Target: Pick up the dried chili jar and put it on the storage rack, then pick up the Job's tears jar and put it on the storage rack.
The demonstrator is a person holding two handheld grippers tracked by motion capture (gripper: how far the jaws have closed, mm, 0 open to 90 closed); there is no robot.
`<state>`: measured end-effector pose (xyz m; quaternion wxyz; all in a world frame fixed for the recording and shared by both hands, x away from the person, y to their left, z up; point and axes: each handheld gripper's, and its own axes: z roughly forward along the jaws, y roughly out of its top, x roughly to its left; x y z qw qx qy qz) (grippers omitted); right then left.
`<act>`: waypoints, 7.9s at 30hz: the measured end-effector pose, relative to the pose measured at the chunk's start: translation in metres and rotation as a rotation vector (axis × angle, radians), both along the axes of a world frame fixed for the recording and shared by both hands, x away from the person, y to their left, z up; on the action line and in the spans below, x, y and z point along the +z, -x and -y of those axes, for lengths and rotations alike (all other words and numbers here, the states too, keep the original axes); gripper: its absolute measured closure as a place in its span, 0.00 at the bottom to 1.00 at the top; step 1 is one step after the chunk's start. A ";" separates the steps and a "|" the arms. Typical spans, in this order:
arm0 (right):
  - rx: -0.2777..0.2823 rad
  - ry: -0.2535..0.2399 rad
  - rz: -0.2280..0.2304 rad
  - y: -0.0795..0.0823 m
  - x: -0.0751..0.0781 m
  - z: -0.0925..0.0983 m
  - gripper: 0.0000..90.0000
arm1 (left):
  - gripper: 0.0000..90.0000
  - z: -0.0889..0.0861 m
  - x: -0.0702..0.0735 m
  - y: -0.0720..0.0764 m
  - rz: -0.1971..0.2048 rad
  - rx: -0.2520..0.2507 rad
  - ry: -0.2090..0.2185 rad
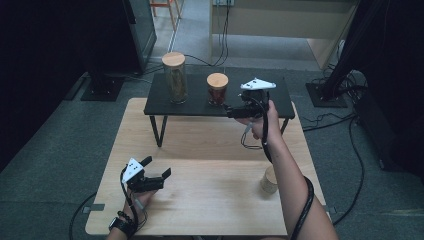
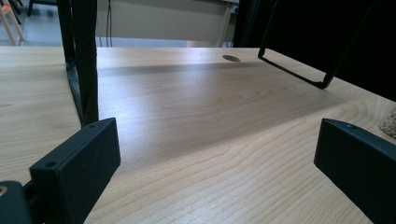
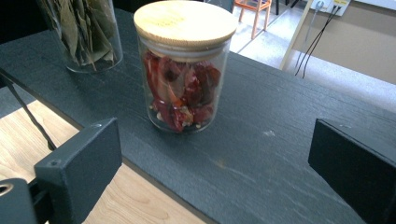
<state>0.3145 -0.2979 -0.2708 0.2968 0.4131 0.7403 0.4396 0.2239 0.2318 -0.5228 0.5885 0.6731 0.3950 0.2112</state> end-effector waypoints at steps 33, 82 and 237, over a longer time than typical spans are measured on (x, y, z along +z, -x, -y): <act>-0.011 0.014 0.042 0.054 -0.010 0.044 0.03 | 0.00 0.003 0.002 0.001 -0.002 0.007 -0.017; -0.079 0.057 -0.016 0.118 -0.073 0.103 0.03 | 0.00 0.006 0.004 0.001 -0.011 0.012 -0.036; -0.072 0.031 -0.133 0.167 -0.203 0.127 0.03 | 0.00 0.008 0.007 -0.001 -0.014 0.008 -0.059</act>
